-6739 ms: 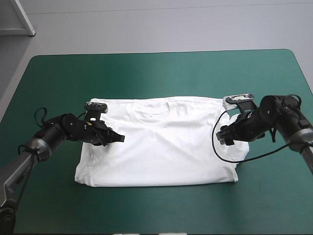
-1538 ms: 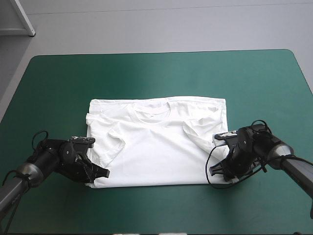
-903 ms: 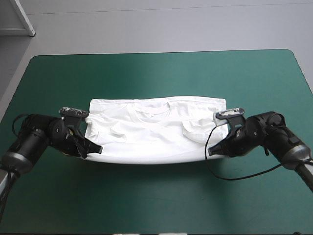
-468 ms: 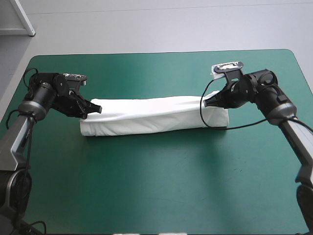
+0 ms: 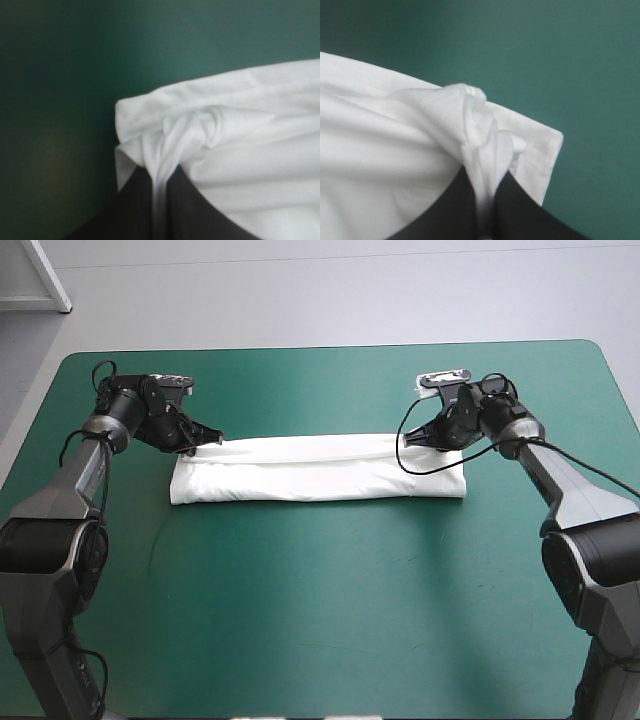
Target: Fold the cloth
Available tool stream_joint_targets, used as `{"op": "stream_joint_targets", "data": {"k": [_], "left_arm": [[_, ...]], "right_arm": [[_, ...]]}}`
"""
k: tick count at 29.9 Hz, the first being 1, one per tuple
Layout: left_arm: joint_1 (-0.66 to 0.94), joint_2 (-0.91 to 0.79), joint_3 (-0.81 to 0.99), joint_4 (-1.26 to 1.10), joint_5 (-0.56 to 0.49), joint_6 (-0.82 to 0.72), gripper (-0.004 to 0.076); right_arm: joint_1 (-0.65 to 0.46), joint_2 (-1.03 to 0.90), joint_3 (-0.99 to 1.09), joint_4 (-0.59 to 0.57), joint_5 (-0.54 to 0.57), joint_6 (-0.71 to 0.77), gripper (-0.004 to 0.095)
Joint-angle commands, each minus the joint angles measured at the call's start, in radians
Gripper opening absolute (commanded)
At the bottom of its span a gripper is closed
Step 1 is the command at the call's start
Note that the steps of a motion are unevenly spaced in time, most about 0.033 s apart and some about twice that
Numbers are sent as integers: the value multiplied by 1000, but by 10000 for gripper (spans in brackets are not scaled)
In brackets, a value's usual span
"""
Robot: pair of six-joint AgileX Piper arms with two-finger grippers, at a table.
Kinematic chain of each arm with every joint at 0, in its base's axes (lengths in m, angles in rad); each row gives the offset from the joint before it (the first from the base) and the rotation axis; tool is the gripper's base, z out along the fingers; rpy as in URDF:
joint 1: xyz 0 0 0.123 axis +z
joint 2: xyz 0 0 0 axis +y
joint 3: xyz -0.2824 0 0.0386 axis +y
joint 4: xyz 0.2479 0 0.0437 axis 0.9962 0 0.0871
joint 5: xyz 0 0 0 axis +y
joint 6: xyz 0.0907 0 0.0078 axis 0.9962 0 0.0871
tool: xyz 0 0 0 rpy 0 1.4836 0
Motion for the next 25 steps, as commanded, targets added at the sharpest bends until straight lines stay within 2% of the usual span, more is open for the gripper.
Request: {"op": "stream_joint_targets", "data": {"k": [1,3,7,9,11,17,20,22,25], "left_arm": [[8,-34,-37,19,-88,-1,27],[8,-30,-37,16,-90,-9,96],[8,-48,-44,18,-68,-9,302],[8,-67,-64,20,-45,-9,381],[8,-87,-98,20,-10,-9,431],[6,-150,-248,-13,102,-44,433],[4,-164,-276,-131,176,-39,388],[-12,-164,-274,-196,206,-24,310],[-70,-155,-244,-228,202,11,145]], "right_arm": [[-11,-27,-33,18,-72,-8,99],[-11,-27,-36,33,-90,-16,266],[-11,-39,-62,42,-79,-5,628],[-11,-64,-74,42,-73,-5,739],[-11,-102,-80,42,-70,-5,770],[-11,-229,-80,-13,-41,-2,768],[-25,-274,-78,-31,1,-1,768],[-46,-289,-71,-27,30,-3,768],[-82,-301,-44,-8,67,-18,768]]}}
